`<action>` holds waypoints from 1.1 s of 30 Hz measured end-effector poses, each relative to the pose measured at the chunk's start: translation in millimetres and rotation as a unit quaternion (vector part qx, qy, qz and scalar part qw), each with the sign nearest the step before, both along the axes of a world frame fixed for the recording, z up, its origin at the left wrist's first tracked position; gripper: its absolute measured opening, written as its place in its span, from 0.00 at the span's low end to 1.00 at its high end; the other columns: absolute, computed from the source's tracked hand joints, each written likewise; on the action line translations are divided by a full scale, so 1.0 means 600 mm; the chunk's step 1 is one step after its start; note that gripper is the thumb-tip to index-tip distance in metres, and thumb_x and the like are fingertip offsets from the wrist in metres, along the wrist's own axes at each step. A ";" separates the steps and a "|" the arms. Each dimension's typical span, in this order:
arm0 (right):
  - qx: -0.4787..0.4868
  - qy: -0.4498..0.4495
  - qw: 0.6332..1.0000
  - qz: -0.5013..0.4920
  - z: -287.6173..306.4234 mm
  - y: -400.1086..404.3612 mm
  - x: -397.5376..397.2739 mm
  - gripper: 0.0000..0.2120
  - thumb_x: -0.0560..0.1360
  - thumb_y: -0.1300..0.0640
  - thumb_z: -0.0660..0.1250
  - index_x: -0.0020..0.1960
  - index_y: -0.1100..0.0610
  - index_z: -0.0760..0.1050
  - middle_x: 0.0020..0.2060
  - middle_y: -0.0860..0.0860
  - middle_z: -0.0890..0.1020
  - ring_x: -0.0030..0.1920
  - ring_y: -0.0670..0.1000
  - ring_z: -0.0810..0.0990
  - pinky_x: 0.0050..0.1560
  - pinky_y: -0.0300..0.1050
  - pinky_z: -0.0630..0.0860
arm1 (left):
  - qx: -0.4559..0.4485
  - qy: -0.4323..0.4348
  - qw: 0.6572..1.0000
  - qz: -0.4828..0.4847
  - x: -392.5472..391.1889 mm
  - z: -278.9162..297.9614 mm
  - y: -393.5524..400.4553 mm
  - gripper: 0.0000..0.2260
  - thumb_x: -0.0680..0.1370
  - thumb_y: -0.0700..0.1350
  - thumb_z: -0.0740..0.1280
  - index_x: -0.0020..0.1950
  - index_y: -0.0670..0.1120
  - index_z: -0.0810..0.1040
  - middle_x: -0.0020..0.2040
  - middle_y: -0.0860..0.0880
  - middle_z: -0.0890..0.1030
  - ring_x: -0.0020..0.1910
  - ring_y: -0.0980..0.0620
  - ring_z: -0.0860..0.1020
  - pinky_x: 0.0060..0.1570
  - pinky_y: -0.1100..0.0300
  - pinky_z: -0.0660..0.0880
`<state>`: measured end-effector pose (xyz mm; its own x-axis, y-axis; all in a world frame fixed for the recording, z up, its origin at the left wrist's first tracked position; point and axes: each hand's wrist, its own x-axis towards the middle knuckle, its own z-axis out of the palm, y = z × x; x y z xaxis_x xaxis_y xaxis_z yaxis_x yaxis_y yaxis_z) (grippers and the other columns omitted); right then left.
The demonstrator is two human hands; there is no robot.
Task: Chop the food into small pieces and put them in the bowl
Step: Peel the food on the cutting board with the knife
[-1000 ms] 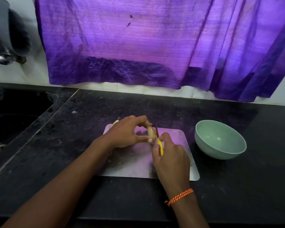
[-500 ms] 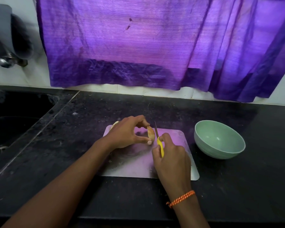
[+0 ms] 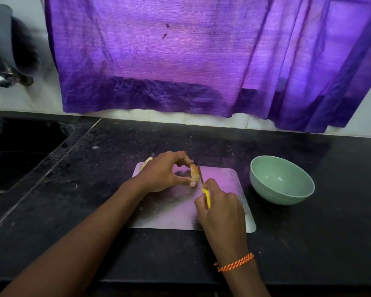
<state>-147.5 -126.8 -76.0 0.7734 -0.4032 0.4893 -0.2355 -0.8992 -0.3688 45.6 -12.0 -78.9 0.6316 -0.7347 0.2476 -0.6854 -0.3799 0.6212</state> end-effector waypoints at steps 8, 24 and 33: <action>0.021 0.041 0.999 0.024 0.002 0.001 0.009 0.13 0.81 0.52 0.63 0.65 0.48 0.74 0.41 0.52 0.80 0.39 0.53 0.74 0.38 0.44 0.65 | -0.002 0.004 1.000 -0.003 -0.001 0.001 0.003 0.18 0.70 0.64 0.81 0.56 0.62 0.82 0.54 0.66 0.83 0.56 0.61 0.79 0.54 0.48 0.79; 0.054 0.038 0.997 -0.040 0.011 0.007 -0.002 0.11 0.82 0.50 0.62 0.63 0.49 0.73 0.36 0.49 0.75 0.38 0.50 0.71 0.30 0.39 0.57 | -0.016 0.025 0.999 -0.021 -0.004 0.005 0.005 0.18 0.71 0.61 0.82 0.56 0.60 0.81 0.57 0.63 0.84 0.57 0.57 0.79 0.57 0.45 0.78; 0.033 0.072 0.997 -0.003 0.000 0.009 -0.005 0.20 0.83 0.49 0.58 0.73 0.49 0.71 0.42 0.50 0.79 0.41 0.51 0.76 0.37 0.45 0.69 | -0.014 0.026 0.999 -0.022 -0.004 0.003 0.005 0.18 0.71 0.61 0.81 0.56 0.60 0.81 0.57 0.64 0.83 0.56 0.58 0.79 0.55 0.47 0.78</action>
<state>-150.6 -121.5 -76.0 0.8306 -0.4365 0.3457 -0.2961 -0.8720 -0.3898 43.5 -8.9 -77.3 0.6122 -0.7547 0.2359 -0.6669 -0.3325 0.6668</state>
